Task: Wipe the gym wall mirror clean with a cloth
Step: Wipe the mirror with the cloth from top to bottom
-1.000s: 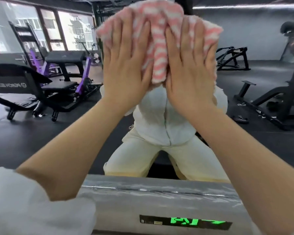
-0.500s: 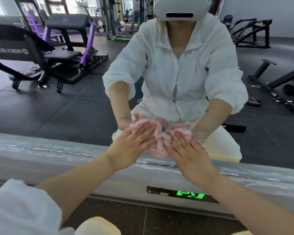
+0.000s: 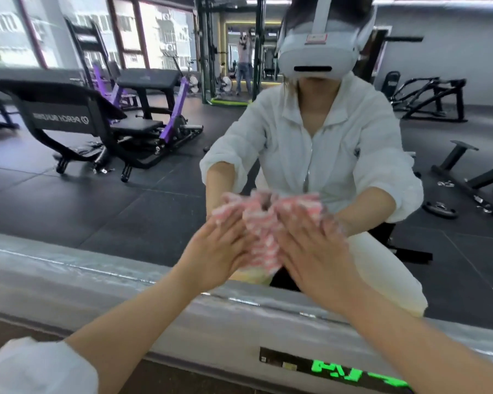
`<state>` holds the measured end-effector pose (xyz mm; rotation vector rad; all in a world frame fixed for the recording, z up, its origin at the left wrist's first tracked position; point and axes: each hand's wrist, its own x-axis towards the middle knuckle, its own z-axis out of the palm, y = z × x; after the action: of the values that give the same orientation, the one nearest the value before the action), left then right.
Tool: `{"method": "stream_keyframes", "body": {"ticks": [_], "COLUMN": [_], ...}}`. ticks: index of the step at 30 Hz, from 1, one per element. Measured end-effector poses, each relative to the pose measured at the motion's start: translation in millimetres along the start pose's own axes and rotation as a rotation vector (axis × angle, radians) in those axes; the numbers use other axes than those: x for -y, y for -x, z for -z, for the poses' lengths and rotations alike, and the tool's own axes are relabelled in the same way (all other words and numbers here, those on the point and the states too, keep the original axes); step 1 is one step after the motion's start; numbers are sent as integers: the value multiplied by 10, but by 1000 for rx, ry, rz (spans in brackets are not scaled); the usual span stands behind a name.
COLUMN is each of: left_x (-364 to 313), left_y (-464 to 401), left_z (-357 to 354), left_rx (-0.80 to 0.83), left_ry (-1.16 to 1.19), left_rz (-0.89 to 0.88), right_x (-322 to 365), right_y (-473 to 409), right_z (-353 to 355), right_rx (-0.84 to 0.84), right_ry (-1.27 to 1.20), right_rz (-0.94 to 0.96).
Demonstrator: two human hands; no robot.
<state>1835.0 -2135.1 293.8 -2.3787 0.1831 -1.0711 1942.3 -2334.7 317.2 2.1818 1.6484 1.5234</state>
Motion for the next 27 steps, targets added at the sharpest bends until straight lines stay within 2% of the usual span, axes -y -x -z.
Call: {"method": "stream_keyframes", "body": {"ticks": [5,8,12,18,22,27], "left_x": [723,1045,1365,1207,951,559], "left_y": [-1095,-1591,-1889,-1611,-1260,-707], "left_z": [663,1036,1230,1017,855,481], "left_rx": [-242,-362,-384,-404,-323,-209], "left_ry": [16,29,30,38,85,103], "left_rz": [229,366,501,488,456,397], "right_x": [-655,-914,-923,-663,-492,-200], "right_y": [-1259,-1870,-2332,-2152,-1803,-1213], "right_z": [515,889,1131,828,548,195], "right_rx": [-278,-280,-246,-327,-391,-289], "right_ry": [107,117,118,82,69,107], "right_rz": [-213,-296,-386,-273,-179,-98]}}
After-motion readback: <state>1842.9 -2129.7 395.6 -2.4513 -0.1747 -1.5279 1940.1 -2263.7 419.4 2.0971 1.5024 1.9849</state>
